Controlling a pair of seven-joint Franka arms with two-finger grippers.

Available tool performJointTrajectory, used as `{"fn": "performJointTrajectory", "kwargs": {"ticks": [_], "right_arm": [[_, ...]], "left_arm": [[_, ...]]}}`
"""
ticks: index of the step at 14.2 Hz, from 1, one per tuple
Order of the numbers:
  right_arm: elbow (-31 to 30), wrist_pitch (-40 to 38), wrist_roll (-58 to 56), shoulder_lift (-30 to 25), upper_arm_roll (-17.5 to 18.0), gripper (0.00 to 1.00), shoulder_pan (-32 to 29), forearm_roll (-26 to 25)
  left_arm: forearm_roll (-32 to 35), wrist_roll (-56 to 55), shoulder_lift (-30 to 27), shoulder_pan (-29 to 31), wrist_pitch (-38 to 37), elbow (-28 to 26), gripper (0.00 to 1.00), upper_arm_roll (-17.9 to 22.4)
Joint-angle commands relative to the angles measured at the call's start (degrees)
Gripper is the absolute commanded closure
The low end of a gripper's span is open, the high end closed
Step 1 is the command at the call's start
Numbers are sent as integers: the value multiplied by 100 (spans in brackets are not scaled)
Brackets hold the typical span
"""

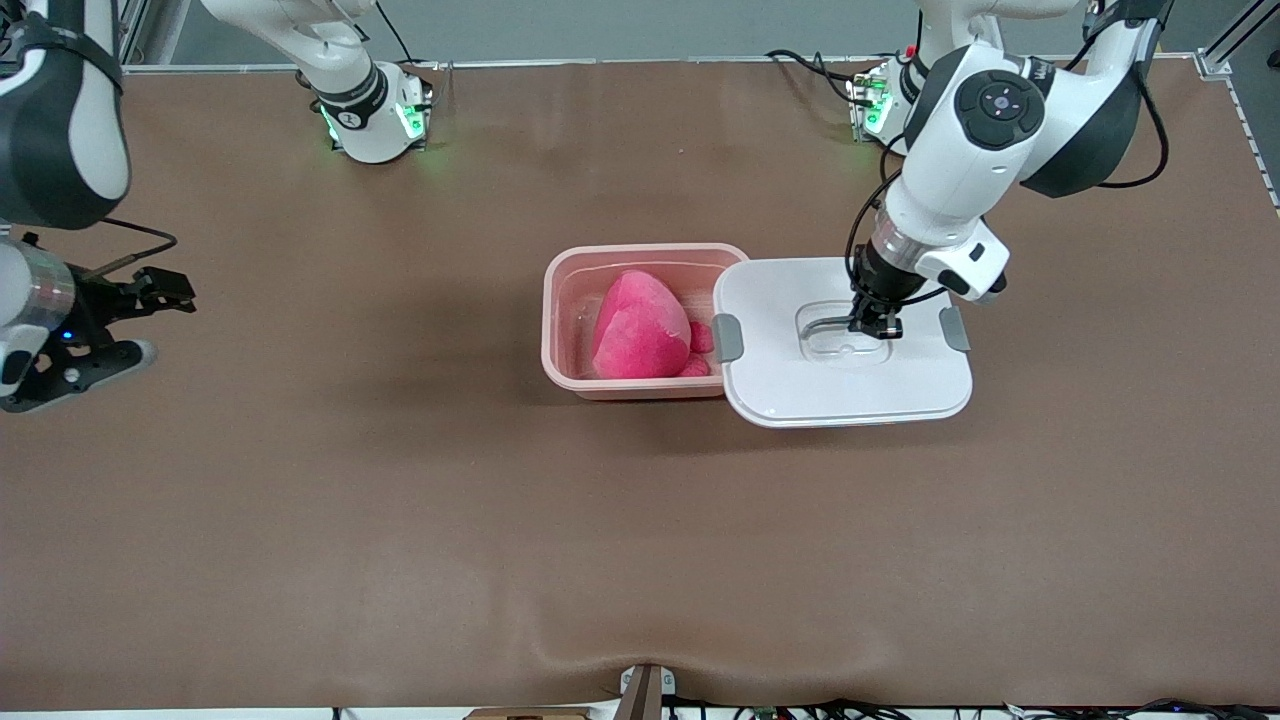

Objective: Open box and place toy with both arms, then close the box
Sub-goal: 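Carry the lid over the box with the left gripper while the right gripper retracts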

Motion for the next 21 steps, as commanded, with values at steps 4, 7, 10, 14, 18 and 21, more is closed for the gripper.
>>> {"fn": "performJointTrajectory", "kwargs": {"ticks": [4,7,10,14,18,21], "right_arm": [[-420,27,1209,-596,124,0,-117,280],[-990,220,1378,-1157,124,0,-99,385],[-1344,291,1387,-1590,123,0,-125,386],[-1151,335,1702,-1573,115,0,-143,421],[-1036,282,1957,-1564,115,0,-169,447],[-1018,230,2484,-1590,132,0,-169,473]], "left_arm": [[-27,-81,293,-56,-36,272,100,-325],[34,-448,547,-258,-97,526,100,-334],[262,-862,969,-530,-457,1017,100,-334],[631,-1398,1339,-838,-537,1352,100,-334],[684,-1609,1462,-1110,-537,1449,100,-326],[1009,-2110,1708,-1295,-554,1704,100,-326]]}}
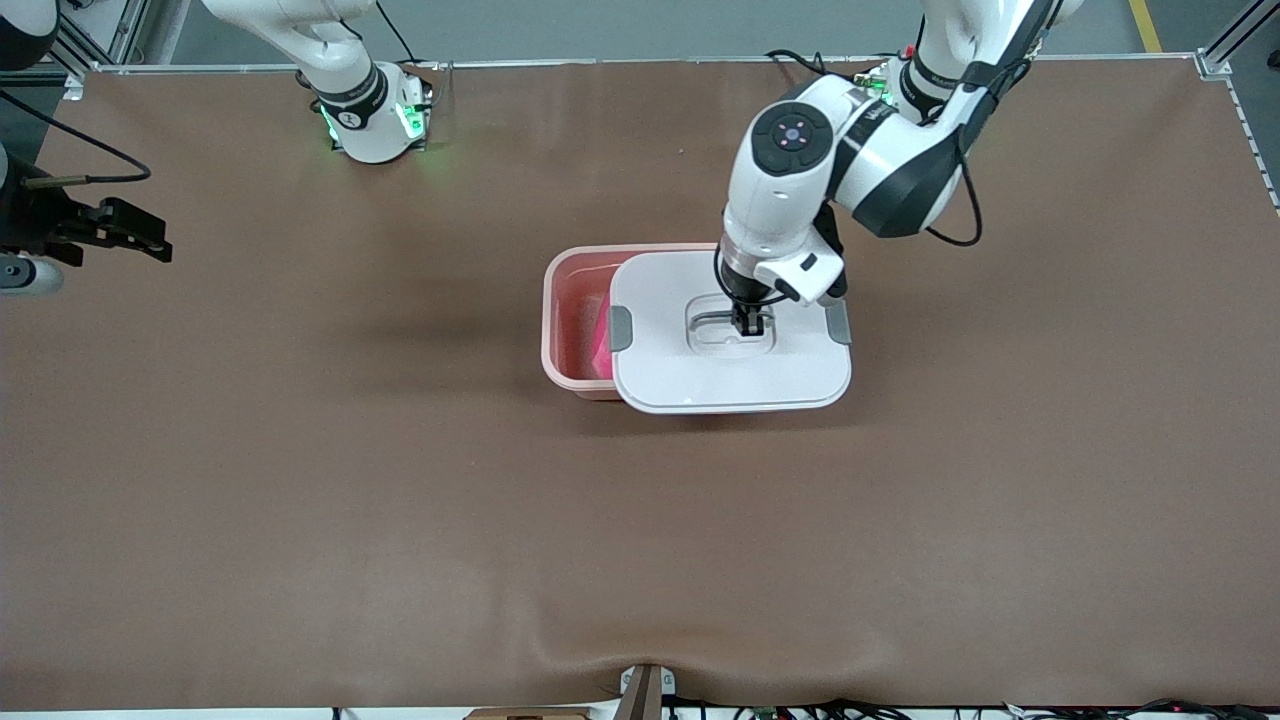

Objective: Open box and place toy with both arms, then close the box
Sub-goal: 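Carry the lid over the box with the left gripper while the right gripper retracts, then lower the lid onto the box with the left gripper and press it down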

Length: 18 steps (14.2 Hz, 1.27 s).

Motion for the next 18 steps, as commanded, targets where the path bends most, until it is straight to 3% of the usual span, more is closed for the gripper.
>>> {"fn": "performJointTrajectory", "kwargs": {"ticks": [1,18], "right_arm": [[28,-69,303,-103,102,0,-161,186],[-60,-52,22,-209,173,0,-328,354]], "left_arm": [[267,-410,316,-247,-194,448,100,7],[628,-1554,1160,-1118,-256,1266,100,51]]}}
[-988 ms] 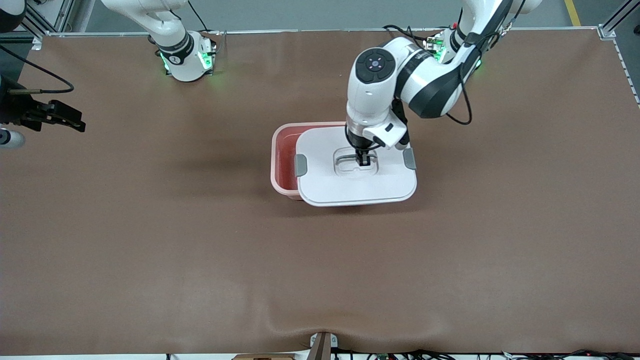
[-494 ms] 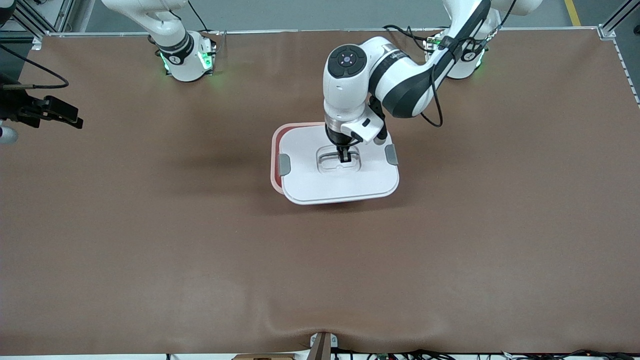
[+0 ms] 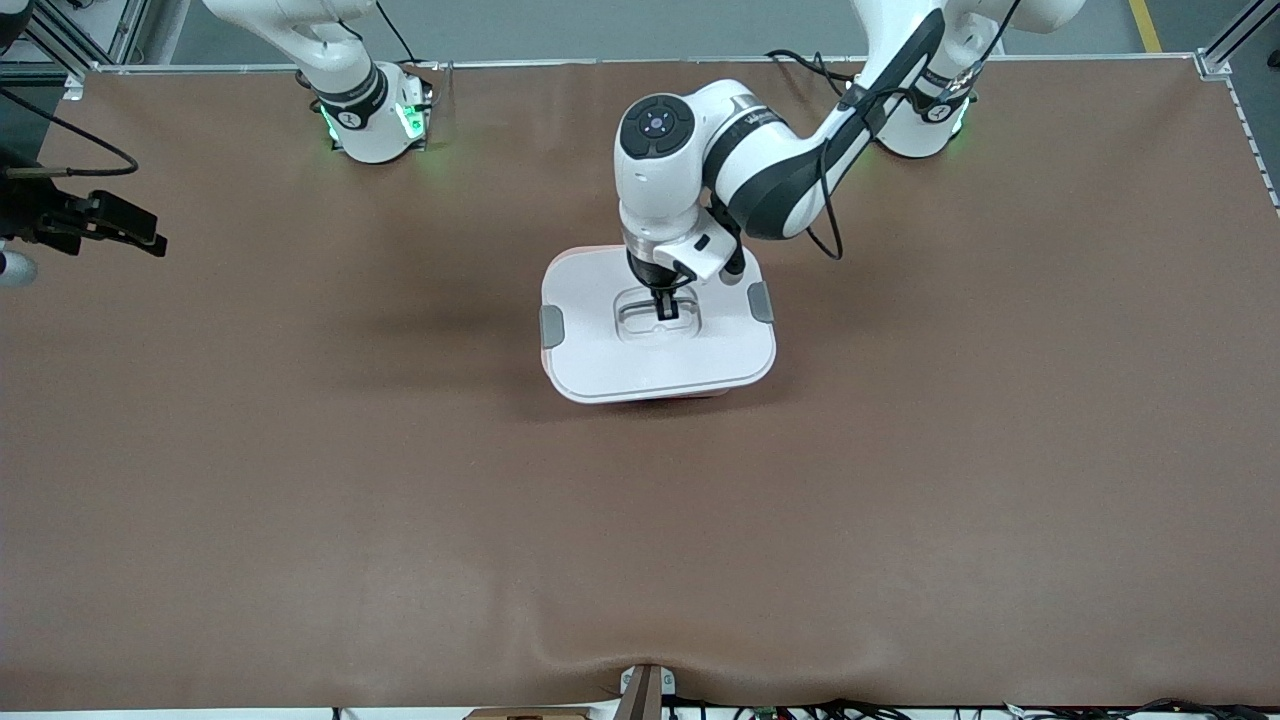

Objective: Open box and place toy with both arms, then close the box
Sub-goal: 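Lower the lid onto the box with the left gripper and press it down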

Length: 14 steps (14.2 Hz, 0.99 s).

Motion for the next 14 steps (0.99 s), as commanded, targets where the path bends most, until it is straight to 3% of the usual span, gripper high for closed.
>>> {"fn": "performJointTrajectory", "kwargs": {"ticks": [1,14], "right_arm": [[-82,33,-137,-122,130,0,-191,145],[-90,490,-128,-122,226,0,-226,197]], "left_arm": [[157,-90,134,-132,-134,243,100,47],[271,-195,204,-203,-161,181,100,38]]}}
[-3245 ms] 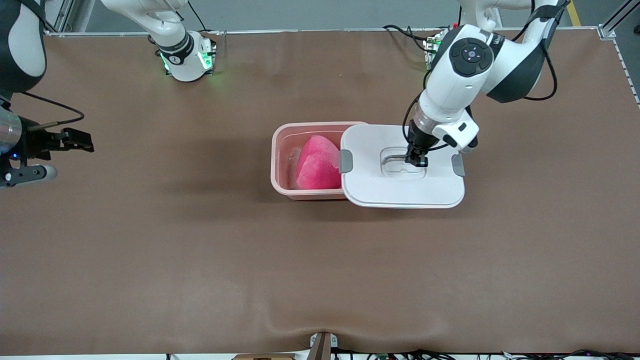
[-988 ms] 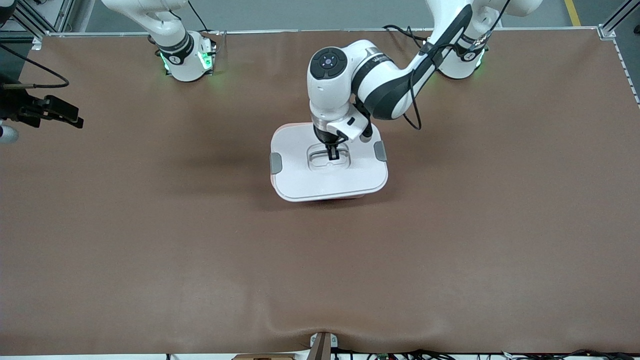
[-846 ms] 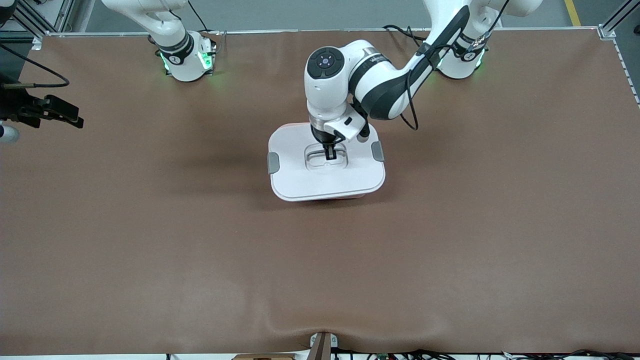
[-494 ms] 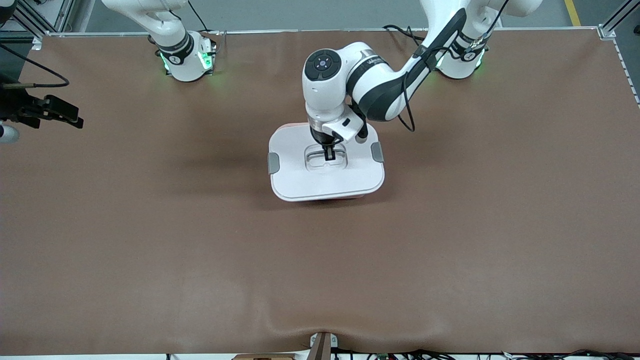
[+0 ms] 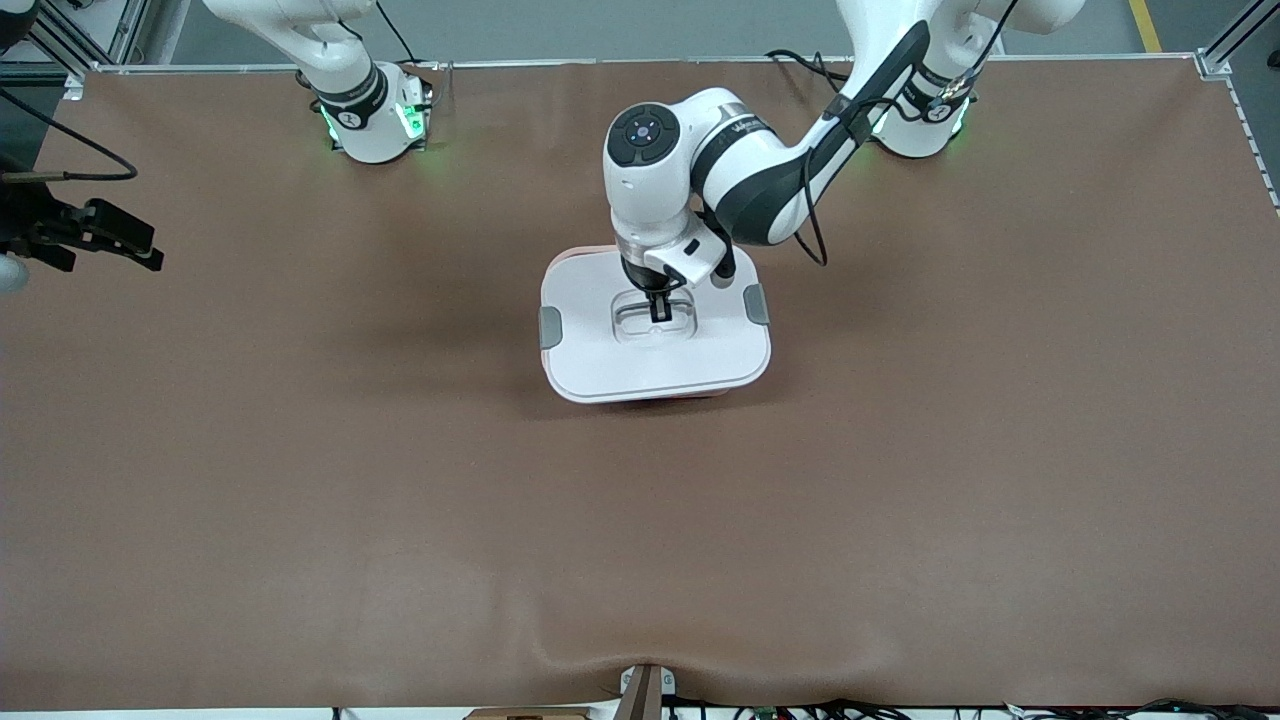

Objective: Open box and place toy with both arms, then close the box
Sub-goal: 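Lower the lid onto the box with the left gripper and press it down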

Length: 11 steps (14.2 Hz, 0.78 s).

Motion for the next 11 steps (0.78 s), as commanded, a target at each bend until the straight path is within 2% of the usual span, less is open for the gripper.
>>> {"fn": "performJointTrajectory", "kwargs": {"ticks": [1,3,11], "right_arm": [[-94,35,-67,-122,156,0,-271,311],[-85,-27,-67,-122,147,0,-316,470],[-59,-325,-23,-139,129,0,-132,374]], "left_arm": [[157,-172,66,-142,-111,140,100,26],[166,-216,66,-177,-111,122,100,35],[464,-208,198,-221,-111,34,100,26]]}}
